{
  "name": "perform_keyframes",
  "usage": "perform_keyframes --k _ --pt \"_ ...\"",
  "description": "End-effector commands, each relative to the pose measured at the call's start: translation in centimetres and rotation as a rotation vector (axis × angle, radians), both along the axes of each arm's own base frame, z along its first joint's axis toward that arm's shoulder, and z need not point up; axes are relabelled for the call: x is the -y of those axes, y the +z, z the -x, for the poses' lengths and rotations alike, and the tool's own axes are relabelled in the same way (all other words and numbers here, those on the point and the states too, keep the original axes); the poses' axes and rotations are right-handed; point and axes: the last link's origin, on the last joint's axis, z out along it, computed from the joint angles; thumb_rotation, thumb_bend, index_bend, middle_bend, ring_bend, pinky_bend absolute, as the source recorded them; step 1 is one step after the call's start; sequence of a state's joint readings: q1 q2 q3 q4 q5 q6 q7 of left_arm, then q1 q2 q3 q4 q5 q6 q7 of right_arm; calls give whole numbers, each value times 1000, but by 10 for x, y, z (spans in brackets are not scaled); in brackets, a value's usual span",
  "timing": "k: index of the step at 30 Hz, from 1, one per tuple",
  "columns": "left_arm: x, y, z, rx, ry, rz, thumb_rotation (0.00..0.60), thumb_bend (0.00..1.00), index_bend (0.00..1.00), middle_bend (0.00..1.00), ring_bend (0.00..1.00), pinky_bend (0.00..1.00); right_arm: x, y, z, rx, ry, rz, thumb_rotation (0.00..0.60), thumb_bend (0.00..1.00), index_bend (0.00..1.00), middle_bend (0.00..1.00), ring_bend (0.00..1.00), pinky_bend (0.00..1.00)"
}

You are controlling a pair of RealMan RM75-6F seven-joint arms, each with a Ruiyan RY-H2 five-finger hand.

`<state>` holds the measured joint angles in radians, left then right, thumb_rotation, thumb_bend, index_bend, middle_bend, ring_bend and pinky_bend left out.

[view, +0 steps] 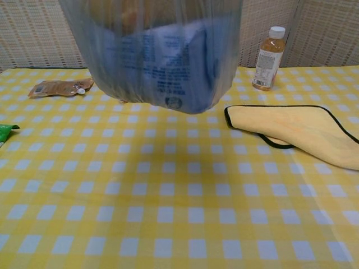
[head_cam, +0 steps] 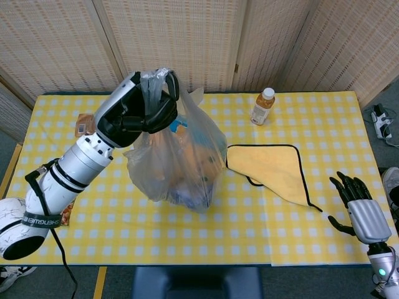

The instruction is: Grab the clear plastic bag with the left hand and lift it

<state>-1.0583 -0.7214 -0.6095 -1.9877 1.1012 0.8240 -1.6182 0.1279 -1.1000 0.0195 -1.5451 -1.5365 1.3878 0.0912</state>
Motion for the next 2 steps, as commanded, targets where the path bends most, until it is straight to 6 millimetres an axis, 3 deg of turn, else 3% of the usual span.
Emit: perform_keyframes --k 1,2 --pt "-3 -5 1 -6 6 6 600 914 676 960 912 962 0 1 1 1 -3 2 600 294 0 0 0 0" --pt "-5 -7 1 -11 5 6 600 914 677 960 912 962 0 1 1 2 -4 3 600 294 0 0 0 0"
